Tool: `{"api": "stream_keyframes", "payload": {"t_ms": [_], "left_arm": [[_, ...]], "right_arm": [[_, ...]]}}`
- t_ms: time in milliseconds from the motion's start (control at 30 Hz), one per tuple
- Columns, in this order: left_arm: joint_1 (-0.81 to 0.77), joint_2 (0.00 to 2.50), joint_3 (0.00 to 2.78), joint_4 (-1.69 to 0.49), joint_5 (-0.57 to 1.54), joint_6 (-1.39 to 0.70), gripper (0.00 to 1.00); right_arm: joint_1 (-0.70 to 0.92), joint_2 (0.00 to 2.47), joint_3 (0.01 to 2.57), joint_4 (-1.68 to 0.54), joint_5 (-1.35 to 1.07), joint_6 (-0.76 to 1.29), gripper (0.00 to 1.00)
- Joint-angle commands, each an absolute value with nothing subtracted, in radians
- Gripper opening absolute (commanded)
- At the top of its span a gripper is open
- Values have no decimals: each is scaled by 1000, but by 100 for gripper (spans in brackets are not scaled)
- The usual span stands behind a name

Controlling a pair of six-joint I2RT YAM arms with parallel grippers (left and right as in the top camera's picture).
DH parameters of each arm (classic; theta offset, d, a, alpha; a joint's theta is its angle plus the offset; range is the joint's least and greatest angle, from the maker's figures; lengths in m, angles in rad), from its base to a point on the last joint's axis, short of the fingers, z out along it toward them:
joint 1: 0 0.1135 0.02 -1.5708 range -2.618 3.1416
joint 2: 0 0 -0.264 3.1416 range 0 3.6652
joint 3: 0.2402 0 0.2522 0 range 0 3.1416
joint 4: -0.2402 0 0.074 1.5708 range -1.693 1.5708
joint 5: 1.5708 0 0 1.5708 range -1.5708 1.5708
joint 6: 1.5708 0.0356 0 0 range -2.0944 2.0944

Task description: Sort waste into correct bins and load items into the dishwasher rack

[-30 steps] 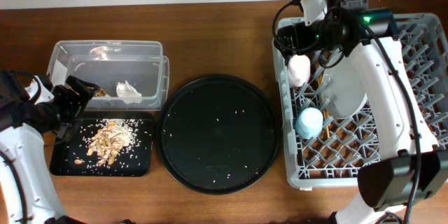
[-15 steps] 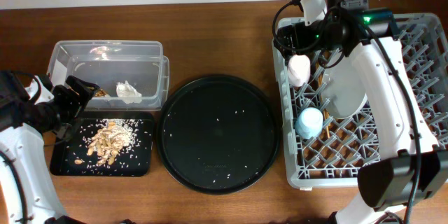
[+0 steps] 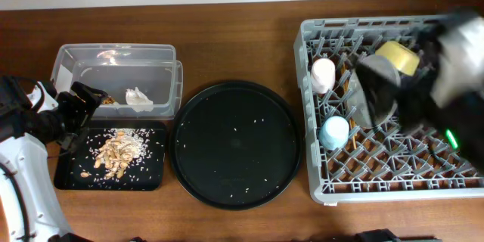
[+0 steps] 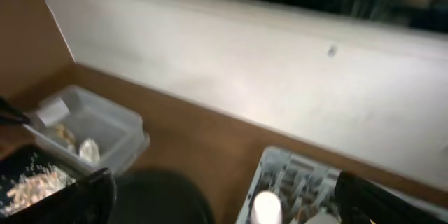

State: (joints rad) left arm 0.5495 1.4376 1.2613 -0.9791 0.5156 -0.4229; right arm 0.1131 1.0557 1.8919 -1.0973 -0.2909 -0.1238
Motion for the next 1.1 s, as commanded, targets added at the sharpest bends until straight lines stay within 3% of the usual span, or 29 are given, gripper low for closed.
{"api": "stream_keyframes", "payload": {"t_ms": [0, 167, 333, 467, 633, 800, 1067], "left_arm": [[551, 1426, 1261, -979, 515, -424, 100], [551, 1426, 1261, -979, 515, -424, 99], [551, 1426, 1261, -979, 515, -424, 99], [551, 1427, 1261, -979, 515, -424, 99], [551, 1426, 1261, -979, 515, -424, 99], [551, 1427, 1261, -979, 515, -424, 99], [551, 1427, 1261, -979, 515, -424, 99]], "right_arm": [[118, 872, 1896, -1189, -299, -123, 98], [115, 526, 1789, -1324, -228, -123, 98], [83, 289, 1451, -1285, -224, -123, 98], [72, 154, 1060, -969, -224, -123, 98], [70, 22, 545, -371, -224, -114, 99], [59, 4, 191, 59, -174, -37, 98], [37, 4, 9, 102, -70, 30, 98]]}}
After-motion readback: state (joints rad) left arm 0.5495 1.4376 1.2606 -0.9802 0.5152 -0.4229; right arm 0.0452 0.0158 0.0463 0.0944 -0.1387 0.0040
